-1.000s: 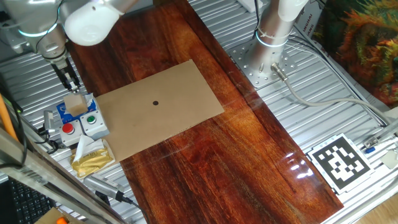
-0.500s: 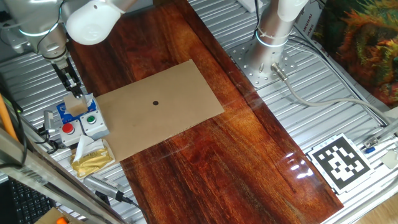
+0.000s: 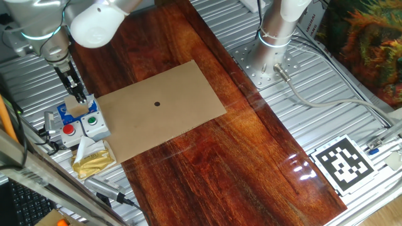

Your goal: Grab the block and place it at the designated location

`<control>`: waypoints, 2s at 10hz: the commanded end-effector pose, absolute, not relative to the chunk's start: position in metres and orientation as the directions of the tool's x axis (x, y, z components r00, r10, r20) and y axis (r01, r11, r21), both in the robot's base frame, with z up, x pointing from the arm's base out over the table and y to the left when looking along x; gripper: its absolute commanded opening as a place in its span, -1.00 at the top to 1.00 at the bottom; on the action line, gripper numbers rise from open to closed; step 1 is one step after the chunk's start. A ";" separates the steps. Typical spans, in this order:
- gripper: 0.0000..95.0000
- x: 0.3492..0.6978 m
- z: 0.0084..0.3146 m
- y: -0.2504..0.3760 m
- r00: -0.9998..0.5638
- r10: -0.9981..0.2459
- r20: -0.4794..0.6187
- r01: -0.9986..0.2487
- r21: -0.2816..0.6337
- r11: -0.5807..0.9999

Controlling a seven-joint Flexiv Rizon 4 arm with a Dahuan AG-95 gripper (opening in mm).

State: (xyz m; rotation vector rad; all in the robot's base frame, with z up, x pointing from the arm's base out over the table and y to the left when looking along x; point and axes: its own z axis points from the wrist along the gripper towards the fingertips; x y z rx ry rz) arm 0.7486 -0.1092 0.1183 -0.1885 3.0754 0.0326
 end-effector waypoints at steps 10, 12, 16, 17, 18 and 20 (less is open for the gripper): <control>-1.00 0.749 0.118 -0.109 -0.991 -0.121 -0.060 -0.122 0.020 0.992; -1.00 0.749 0.118 -0.109 -0.991 -0.121 -0.060 -0.122 0.020 0.992; -1.00 0.749 0.118 -0.109 -0.991 -0.121 -0.060 -0.122 0.020 0.992; -1.00 0.749 0.118 -0.109 -0.991 -0.121 -0.060 -0.122 0.020 0.992; -1.00 0.749 0.118 -0.109 -0.991 -0.121 -0.060 -0.122 0.020 0.992; -1.00 0.732 0.087 -0.104 -0.988 -0.130 -0.079 -0.132 0.013 0.991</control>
